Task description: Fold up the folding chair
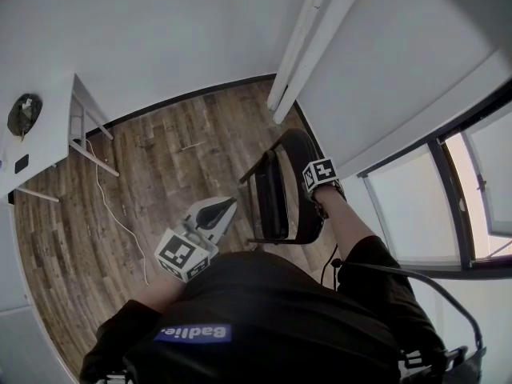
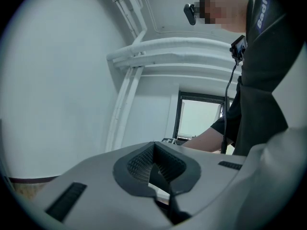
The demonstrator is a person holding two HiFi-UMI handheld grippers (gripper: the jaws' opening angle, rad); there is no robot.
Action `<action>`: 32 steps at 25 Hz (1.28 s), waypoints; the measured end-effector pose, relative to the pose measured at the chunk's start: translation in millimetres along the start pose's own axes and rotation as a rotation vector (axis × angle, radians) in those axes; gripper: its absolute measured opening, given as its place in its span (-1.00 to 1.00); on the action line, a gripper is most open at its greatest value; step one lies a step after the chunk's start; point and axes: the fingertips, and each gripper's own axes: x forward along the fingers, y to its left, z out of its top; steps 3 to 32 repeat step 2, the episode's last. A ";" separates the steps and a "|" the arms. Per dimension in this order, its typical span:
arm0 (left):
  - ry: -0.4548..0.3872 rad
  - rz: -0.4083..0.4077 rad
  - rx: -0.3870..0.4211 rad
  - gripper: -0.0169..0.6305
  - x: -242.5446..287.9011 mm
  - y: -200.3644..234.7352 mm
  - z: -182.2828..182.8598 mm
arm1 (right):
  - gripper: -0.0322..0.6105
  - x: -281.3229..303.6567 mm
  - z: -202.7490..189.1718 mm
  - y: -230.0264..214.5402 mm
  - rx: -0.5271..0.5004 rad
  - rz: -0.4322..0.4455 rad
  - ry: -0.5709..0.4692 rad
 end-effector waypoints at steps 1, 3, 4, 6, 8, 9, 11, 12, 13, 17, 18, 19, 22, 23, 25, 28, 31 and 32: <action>-0.001 0.000 0.000 -0.93 -0.4 0.1 -0.7 | -0.70 0.4 0.2 0.2 0.000 0.000 -0.001; -0.001 0.001 0.000 -0.93 -0.8 0.3 -1.4 | -0.70 0.8 0.4 0.5 -0.001 0.000 -0.002; -0.001 0.001 0.000 -0.93 -0.8 0.3 -1.4 | -0.70 0.8 0.4 0.5 -0.001 0.000 -0.002; -0.001 0.001 0.000 -0.93 -0.8 0.3 -1.4 | -0.70 0.8 0.4 0.5 -0.001 0.000 -0.002; -0.001 0.001 0.000 -0.93 -0.8 0.3 -1.4 | -0.70 0.8 0.4 0.5 -0.001 0.000 -0.002; -0.001 0.001 0.000 -0.93 -0.8 0.3 -1.4 | -0.70 0.8 0.4 0.5 -0.001 0.000 -0.002; -0.001 0.001 0.000 -0.93 -0.8 0.3 -1.4 | -0.70 0.8 0.4 0.5 -0.001 0.000 -0.002; -0.001 0.001 0.000 -0.93 -0.8 0.3 -1.4 | -0.70 0.8 0.4 0.5 -0.001 0.000 -0.002; -0.001 0.001 0.000 -0.93 -0.8 0.3 -1.4 | -0.70 0.8 0.4 0.5 -0.001 0.000 -0.002; -0.001 0.001 0.000 -0.93 -0.8 0.3 -1.4 | -0.70 0.8 0.4 0.5 -0.001 0.000 -0.002; -0.001 0.001 0.000 -0.93 -0.8 0.3 -1.4 | -0.70 0.8 0.4 0.5 -0.001 0.000 -0.002; -0.001 0.001 0.000 -0.93 -0.8 0.3 -1.4 | -0.70 0.8 0.4 0.5 -0.001 0.000 -0.002; -0.001 0.001 0.000 -0.93 -0.8 0.3 -1.4 | -0.70 0.8 0.4 0.5 -0.001 0.000 -0.002; -0.001 0.001 0.000 -0.93 -0.8 0.3 -1.4 | -0.70 0.8 0.4 0.5 -0.001 0.000 -0.002; -0.001 0.001 0.000 -0.93 -0.8 0.3 -1.4 | -0.70 0.8 0.4 0.5 -0.001 0.000 -0.002; -0.001 0.001 0.000 -0.93 -0.8 0.3 -1.4 | -0.70 0.8 0.4 0.5 -0.001 0.000 -0.002; -0.001 0.001 0.000 -0.93 -0.8 0.3 -1.4 | -0.70 0.8 0.4 0.5 -0.001 0.000 -0.002; -0.001 0.001 0.000 -0.93 -0.8 0.3 -1.4 | -0.70 0.8 0.4 0.5 -0.001 0.000 -0.002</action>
